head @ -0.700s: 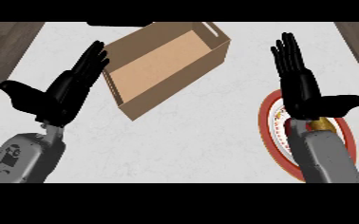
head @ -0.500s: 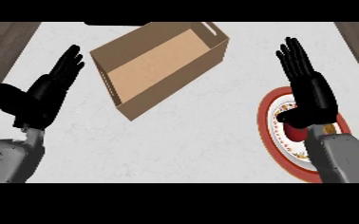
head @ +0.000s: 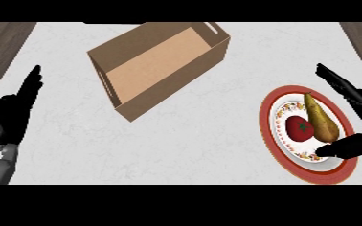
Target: Pick the pear from the plate and place it in the cardboard box
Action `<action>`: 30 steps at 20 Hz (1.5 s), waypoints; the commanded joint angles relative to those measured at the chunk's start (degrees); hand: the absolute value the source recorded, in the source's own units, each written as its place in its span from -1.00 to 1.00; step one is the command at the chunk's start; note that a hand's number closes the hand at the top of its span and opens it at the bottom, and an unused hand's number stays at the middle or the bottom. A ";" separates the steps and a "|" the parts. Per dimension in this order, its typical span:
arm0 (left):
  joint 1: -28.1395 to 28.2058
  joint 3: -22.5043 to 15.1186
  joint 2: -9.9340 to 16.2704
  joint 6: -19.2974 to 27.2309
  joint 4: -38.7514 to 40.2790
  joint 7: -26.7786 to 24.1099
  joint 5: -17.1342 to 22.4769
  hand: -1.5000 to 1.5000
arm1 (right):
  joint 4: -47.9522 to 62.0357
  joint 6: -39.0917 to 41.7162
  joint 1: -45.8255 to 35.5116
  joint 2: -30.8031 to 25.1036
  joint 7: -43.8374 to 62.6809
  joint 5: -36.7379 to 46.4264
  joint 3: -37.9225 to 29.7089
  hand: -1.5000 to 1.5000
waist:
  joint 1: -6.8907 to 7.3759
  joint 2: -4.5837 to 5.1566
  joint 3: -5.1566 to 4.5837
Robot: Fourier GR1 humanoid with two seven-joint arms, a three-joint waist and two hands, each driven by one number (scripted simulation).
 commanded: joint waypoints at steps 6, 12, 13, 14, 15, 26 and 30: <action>0.23 -0.31 -1.00 1.90 4.13 -2.49 -3.30 0.00 | 17.95 4.63 -1.04 -9.50 -33.22 7.88 -2.42 -1.00 | 0.94 0.32 0.16; 0.79 -2.16 -4.63 4.97 4.96 -3.53 -5.93 0.00 | 21.22 -5.85 -5.40 -15.67 -32.17 22.77 4.09 -1.00 | 1.38 0.03 -0.07; 1.09 -0.84 -2.34 2.60 4.30 -3.01 -4.62 0.00 | 23.15 -6.19 -6.80 -16.60 -32.28 24.34 4.51 -1.00 | 1.76 -0.04 -0.07; -0.26 -1.02 -3.23 3.17 4.34 -2.78 -4.91 0.00 | 23.62 -6.42 -7.60 -17.45 -32.37 26.45 5.92 -1.00 | 1.58 0.01 -0.08; -0.28 -0.43 -2.99 1.75 7.03 -5.73 -4.69 0.00 | 24.94 -4.59 -12.44 -17.76 -29.46 27.26 6.42 -1.00 | 2.23 0.25 -0.17; 1.49 2.43 -3.63 -0.24 7.11 -5.91 -5.89 0.00 | 34.04 -7.41 -23.30 -8.59 -21.35 46.71 15.86 -1.00 | 0.35 -0.41 -0.26; -0.61 4.47 -3.13 -0.40 6.10 -2.15 -6.75 0.00 | 33.71 -9.30 -24.27 -3.92 -15.28 51.28 16.40 -1.00 | -0.39 -0.62 -0.27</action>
